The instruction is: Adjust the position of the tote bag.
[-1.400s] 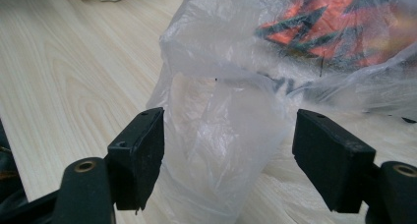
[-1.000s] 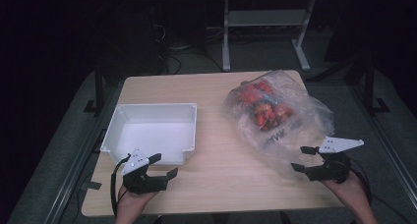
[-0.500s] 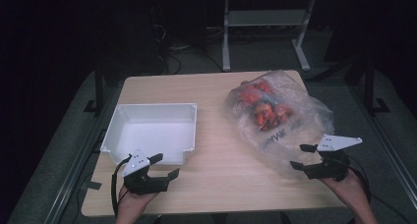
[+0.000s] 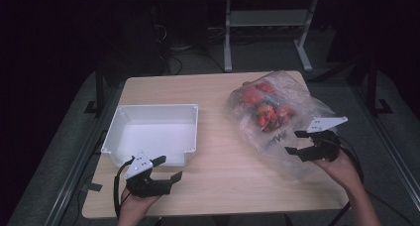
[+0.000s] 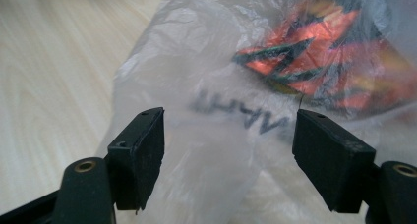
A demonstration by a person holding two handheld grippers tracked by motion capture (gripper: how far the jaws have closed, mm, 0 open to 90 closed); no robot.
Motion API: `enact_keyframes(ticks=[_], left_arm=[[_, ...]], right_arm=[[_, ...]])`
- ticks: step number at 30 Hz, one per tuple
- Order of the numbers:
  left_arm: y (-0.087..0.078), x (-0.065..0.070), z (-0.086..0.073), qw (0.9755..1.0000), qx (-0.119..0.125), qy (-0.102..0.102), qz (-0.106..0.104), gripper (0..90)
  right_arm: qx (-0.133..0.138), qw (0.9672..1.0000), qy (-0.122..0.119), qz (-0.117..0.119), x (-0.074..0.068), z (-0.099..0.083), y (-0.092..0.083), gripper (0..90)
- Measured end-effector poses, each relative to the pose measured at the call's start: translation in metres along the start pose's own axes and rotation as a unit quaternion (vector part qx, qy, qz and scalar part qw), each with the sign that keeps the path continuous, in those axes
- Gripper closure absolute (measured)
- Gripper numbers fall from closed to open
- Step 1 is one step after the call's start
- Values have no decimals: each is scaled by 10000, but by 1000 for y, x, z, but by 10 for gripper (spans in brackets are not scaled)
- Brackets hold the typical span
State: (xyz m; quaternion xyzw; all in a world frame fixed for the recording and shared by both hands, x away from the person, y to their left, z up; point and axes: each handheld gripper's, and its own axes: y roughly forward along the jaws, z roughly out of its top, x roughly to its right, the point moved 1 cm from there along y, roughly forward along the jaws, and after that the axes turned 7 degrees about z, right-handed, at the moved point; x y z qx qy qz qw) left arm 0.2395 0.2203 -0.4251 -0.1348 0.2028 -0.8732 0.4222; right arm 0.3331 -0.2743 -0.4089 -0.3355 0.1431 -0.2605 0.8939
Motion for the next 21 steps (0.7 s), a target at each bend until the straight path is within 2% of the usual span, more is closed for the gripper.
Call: enact_keyframes(ticks=[3, 6, 7, 10, 12, 16, 17, 18, 19, 21], left_arm=[[0, 0, 0, 10000, -2, -3, -7, 191], [0, 0, 0, 10000, -36, -5, -7, 191], [1, 0, 0, 10000, -23, -25, -15, 191], [1, 0, 0, 10000, -30, -15, -31, 192], [1, 0, 0, 10000, -21, -22, -38, 192], [2, 0, 0, 10000, -15, -26, -45, 193], [2, 0, 0, 10000, -14, -27, -52, 194], [2, 0, 0, 10000, -14, -27, -52, 195], [2, 0, 0, 10000, -22, -4, -59, 195], [2, 0, 0, 10000, -28, 7, -58, 196]], right_arm=[[-103, 9999, 43, 22, 7, 2, 9, 278], [-271, 9995, 120, 71, 13, 3, 23, 282], [-380, 9991, 162, 100, 17, 3, 33, 287], [-455, 9985, 264, 131, 21, 1, 44, 306], [-603, 9977, 277, 165, 24, 0, 54, 316], [-743, 9961, 400, 245, 27, -3, 65, 341], [-883, 9950, 418, 210, 28, -6, 72, 367], [-883, 9950, 418, 210, 28, -6, 72, 367], [-1000, 9939, 417, 224, 28, -8, 76, 392], [-979, 9942, 416, 180, 27, -8, 77, 405]])
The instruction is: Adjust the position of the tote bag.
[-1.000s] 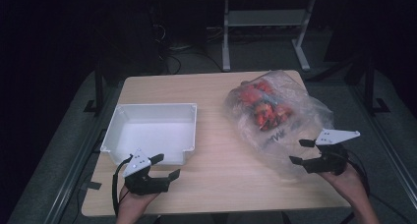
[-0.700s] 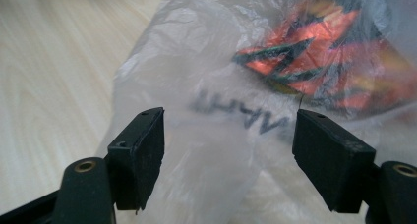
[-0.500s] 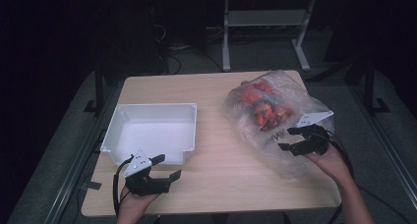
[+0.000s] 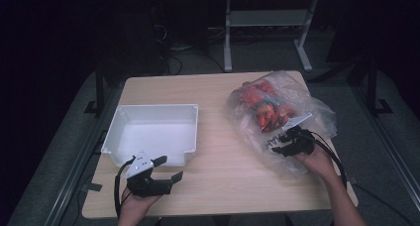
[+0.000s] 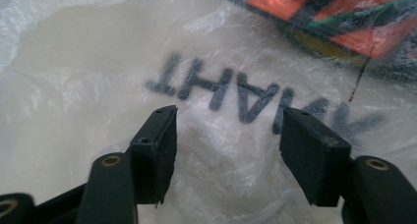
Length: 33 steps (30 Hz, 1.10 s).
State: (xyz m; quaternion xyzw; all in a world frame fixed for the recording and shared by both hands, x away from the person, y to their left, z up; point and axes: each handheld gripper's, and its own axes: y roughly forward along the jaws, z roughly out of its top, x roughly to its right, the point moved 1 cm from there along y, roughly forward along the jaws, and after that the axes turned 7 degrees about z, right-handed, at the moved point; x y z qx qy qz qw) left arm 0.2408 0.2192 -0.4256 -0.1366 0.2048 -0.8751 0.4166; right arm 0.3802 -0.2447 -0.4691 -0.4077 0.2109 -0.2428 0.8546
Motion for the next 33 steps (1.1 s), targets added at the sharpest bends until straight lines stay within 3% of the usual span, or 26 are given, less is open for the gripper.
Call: enact_keyframes(ticks=[3, 10, 15, 21, 33], left_arm=[[0, 2, 0, 10000, 7, 10, 4, 199], [1, 2, 0, 10000, 10, 52, 20, 206], [1, 1, 0, 10000, 8, 36, 24, 208], [1, 2, 1, 10000, 5, 58, -9, 212], [2, 4, 1, 9999, -17, 96, -51, 213]], right_arm=[[35, 9999, -79, -142, -4, 0, 1, 515], [272, 9995, -90, -122, -11, -5, 1, 705], [218, 9996, -191, -7, -16, -4, 1, 880], [134, 9993, -315, 146, -22, -3, 2, 899], [117, 9963, -784, 342, -50, 9, -1, 899]])
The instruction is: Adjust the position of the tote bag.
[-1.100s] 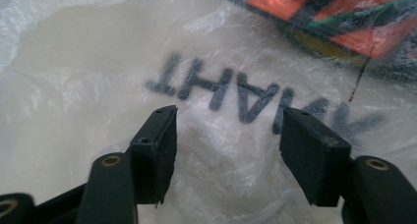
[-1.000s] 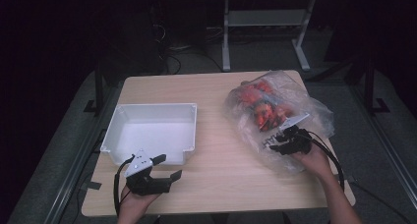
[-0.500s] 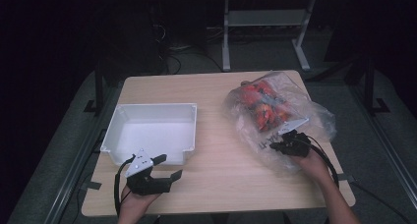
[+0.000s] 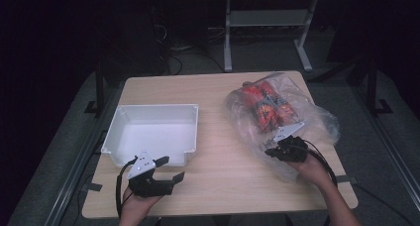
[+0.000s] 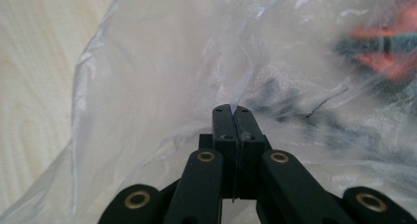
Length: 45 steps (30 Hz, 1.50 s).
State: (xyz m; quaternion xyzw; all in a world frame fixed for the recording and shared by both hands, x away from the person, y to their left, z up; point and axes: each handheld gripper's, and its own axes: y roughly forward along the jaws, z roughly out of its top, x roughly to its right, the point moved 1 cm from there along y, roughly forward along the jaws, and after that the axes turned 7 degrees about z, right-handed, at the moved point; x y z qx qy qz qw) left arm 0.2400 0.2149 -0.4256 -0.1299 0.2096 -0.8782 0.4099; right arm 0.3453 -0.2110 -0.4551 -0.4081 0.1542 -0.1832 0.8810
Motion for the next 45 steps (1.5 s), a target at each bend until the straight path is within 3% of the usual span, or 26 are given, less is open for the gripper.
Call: enact_keyframes(ticks=[12, 19, 23, 26, 32, 33, 35, 38, 39, 40, 42, 45], left_arm=[[2, 5, 1, 9999, -23, 34, -95, 213], [3, 8, 1, 9999, -24, 67, -135, 213], [4, 11, 2, 9998, -24, 95, -174, 213], [4, 11, 2, 9998, -20, 103, -182, 213], [4, 11, 2, 9997, -15, 135, -201, 213], [4, 12, 2, 9997, -8, 129, -207, 213], [4, 12, 2, 9997, -6, 121, -215, 213], [5, 13, 2, 9997, -9, 131, -228, 213], [5, 13, 2, 9996, -31, 163, -231, 213], [5, 14, 2, 9996, -27, 163, -231, 212], [5, 14, 2, 9996, -26, 163, -230, 213], [5, 13, 2, 9996, -34, 170, -232, 212]], right_arm=[[7, 9986, -453, 281, -27, 18, 9, 898], [-48, 9961, -763, 434, -44, 30, 19, 896], [-106, 9928, -1073, 524, -56, 38, 29, 894], [-125, 9922, -1096, 586, -59, 41, 33, 885], [-35, 9930, -1018, 599, -57, 41, 30, 752], [37, 9945, -874, 585, -58, 41, 27, 728], [124, 9944, -856, 611, -56, 41, 22, 694], [527, 9947, -604, 643, -49, 39, 2, 574], [527, 9947, -604, 643, -49, 39, 2, 574], [632, 9952, -513, 540, -45, 37, -7, 532], [671, 9953, -503, 476, -43, 35, -11, 524], [834, 9958, -297, 233, -30, 28, -28, 498]])
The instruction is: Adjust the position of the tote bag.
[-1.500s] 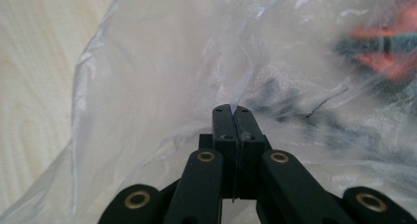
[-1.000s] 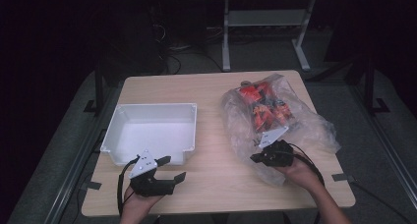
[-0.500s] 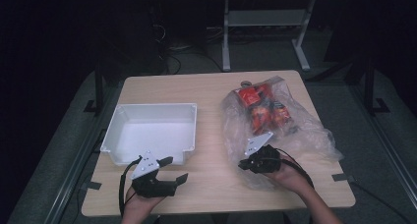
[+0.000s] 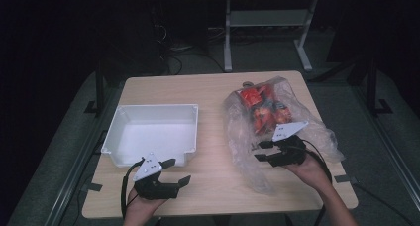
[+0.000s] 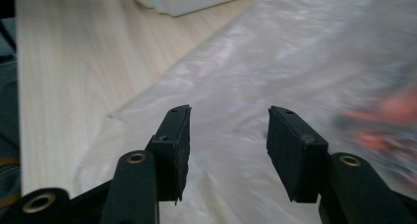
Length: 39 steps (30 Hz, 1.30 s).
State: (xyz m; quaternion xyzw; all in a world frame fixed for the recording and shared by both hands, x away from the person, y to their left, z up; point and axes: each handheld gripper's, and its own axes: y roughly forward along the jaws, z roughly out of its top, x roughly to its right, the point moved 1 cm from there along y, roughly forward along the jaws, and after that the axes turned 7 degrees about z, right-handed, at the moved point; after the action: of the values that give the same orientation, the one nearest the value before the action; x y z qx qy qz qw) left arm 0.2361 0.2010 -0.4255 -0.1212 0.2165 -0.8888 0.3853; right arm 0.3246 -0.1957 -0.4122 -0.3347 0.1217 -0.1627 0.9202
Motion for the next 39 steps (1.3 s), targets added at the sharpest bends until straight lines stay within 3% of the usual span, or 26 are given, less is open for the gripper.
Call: enact_keyframes(ticks=[8, 9, 12, 14, 15, 21, 25, 27, 31, 35, 39], left_arm=[[0, 0, 0, 10000, -6, 0, -12, 213], [0, 0, 0, 10000, -6, 0, -12, 213], [0, 0, 0, 10000, 1, -3, -15, 213], [0, 0, 0, 10000, 0, -3, -17, 212], [1, 1, 0, 10000, -1, -12, -27, 212], [2, 1, 0, 10000, -20, 9, -43, 212], [2, 1, 0, 10000, -19, -4, -35, 212], [1, 1, 0, 10000, -15, -18, -32, 213], [1, 0, 0, 10000, -12, -12, -30, 213], [1, 0, 0, 10000, -16, -10, -29, 213], [1, 0, 0, 10000, -11, -20, -26, 213]], right_arm=[[-13, 9970, 352, -683, 29, -22, -28, 455], [-13, 9970, 352, -683, 29, -22, -28, 455], [-21, 9930, 549, -1045, 43, -35, -43, 432], [-28, 9917, 623, -1127, 47, -38, -48, 431], [-22, 9886, 786, -1281, 55, -47, -56, 422], [-67, 9847, 1084, -1364, 67, -67, -65, 421], [-335, 9819, 1259, -1374, 76, -81, -62, 422], [-622, 9804, 1266, -1378, 78, -87, -56, 439], [-804, 9783, 1242, -1451, 80, -91, -52, 508], [-1060, 9752, 1349, -1399, 82, -97, -46, 660], [-1044, 9753, 1424, -1325, 83, -98, -45, 747]])
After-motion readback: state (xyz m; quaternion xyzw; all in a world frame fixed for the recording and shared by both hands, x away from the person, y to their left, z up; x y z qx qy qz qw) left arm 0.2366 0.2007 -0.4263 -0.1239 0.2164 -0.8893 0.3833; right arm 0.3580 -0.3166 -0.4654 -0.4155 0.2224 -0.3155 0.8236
